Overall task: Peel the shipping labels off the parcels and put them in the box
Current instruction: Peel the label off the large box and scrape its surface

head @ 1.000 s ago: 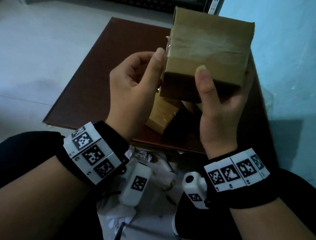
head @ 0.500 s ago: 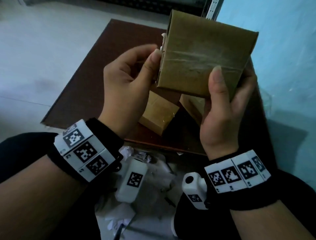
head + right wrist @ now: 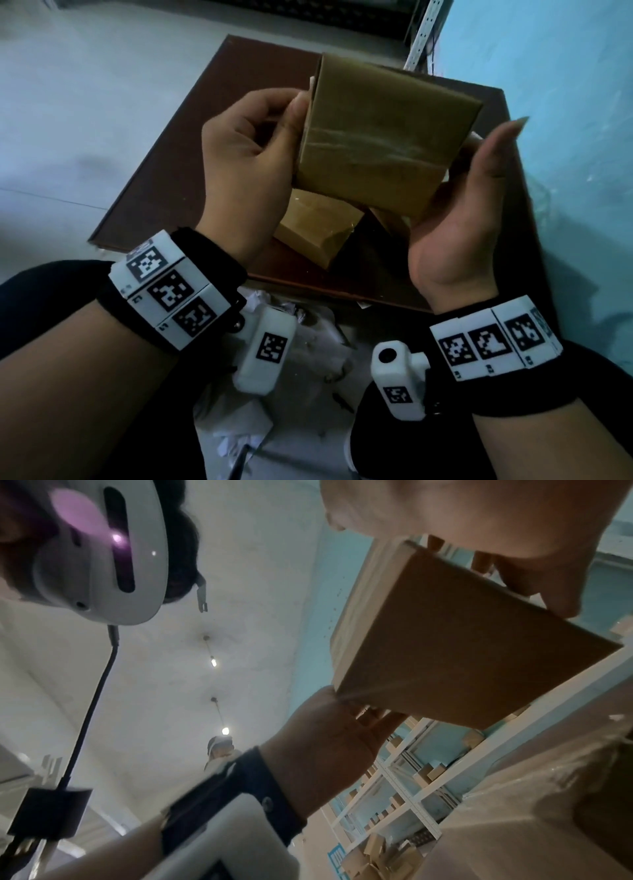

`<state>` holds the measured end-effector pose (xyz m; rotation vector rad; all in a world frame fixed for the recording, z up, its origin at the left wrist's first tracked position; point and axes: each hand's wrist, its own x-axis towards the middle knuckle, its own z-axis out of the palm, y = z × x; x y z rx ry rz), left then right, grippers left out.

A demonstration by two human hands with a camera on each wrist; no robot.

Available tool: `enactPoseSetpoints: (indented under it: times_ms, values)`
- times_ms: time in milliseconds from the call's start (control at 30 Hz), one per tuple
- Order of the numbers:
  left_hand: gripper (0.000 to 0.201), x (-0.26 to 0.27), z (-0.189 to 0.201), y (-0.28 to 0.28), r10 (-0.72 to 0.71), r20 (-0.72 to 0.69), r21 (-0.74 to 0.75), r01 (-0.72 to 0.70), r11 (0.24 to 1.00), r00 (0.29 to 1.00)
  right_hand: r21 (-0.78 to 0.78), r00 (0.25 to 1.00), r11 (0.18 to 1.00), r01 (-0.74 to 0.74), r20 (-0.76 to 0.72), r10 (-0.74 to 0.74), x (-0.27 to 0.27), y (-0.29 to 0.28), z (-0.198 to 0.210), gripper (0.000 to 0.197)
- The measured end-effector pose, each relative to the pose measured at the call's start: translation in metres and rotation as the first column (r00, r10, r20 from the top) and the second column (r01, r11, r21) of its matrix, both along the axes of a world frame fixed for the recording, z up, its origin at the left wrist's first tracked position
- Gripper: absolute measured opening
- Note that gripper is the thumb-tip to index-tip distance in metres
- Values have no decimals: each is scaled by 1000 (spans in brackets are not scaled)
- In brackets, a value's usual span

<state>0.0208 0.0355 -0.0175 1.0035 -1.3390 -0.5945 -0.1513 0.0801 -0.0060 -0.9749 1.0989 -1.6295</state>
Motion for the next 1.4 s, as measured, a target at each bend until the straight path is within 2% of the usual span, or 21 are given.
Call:
enactPoseSetpoints:
  times_ms: [67, 167, 267, 367, 500, 633, 667, 733, 800, 833, 933, 1000, 1067, 1100, 1167, 1233, 1300, 1367, 1400]
  values:
    - [13, 1, 0, -1, 20, 52, -23, -19, 1000, 998, -26, 997, 999, -22, 67, 23, -4, -3, -2, 97]
    - [15, 1, 1, 1, 46, 145, -91, -33, 995, 988, 47, 978, 998, -47, 205, 36, -6, -6, -2, 84]
    - [15, 0, 2, 4, 31, 180, -187, 3, 982, 983, 129, 958, 986, -102, 281, 62, -9, -11, -3, 61]
    - [18, -3, 3, 5, -17, 222, -264, 77, 961, 975, 173, 947, 975, -143, 311, 84, -11, -14, -7, 68]
    - [24, -6, 1, 4, -40, 183, -235, 83, 968, 982, 82, 959, 990, -111, 269, 85, -11, -14, -10, 72]
    - [24, -5, 0, 5, -16, 136, -152, 37, 988, 991, 23, 984, 998, -66, 170, 61, -9, -10, -9, 103]
    - [22, -3, 0, 5, -2, 110, -134, 17, 991, 994, 5, 989, 997, -82, 123, 80, -8, -8, -10, 104]
    - [19, -1, 2, 4, 18, 83, -112, -9, 994, 996, -17, 989, 990, -137, 51, 138, -5, -6, -12, 90]
    - [18, 0, 3, 4, 3, 82, -103, 5, 995, 997, -1, 989, 991, -137, 60, 136, -3, -5, -11, 77]
    - [18, 0, 3, 5, -8, 72, -99, 15, 995, 997, 15, 988, 992, -125, 94, 123, -3, -5, -9, 77]
    - [16, -1, 3, 8, -39, 12, -87, 40, 995, 999, 88, 982, 991, -103, 166, 87, -3, -6, -3, 85]
    - [18, -2, 1, 9, -93, -28, -56, 91, 994, 995, 133, 983, 986, -104, 166, 81, -4, -7, -3, 89]
    - [24, -3, 3, 11, -154, -101, -24, 153, 988, 983, 150, 989, 985, -89, 127, 70, -3, -7, -5, 102]
    - [26, -4, 4, 10, -162, -102, -7, 163, 987, 981, 143, 993, 986, -82, 96, 68, -3, -7, -7, 113]
    - [23, -3, 7, 9, -142, -14, 6, 142, 990, 990, 117, 998, 992, -56, 7, 55, -3, -7, -10, 130]
    - [19, 0, 7, 7, -142, 60, -19, 143, 989, 988, 105, 994, 994, -23, -105, 34, -3, -7, -12, 134]
    - [16, 2, 5, 6, -145, 52, 5, 145, 989, 988, 100, 987, 995, -6, -159, 22, -3, -6, -14, 131]
    - [13, 0, 3, 7, -153, -63, 87, 158, 984, 986, 87, 982, 996, 9, -187, 8, -2, -6, -17, 125]
    - [14, -2, 3, 9, -156, -185, 150, 185, 971, 970, 74, 976, 997, 25, -220, -8, -2, -6, -17, 123]
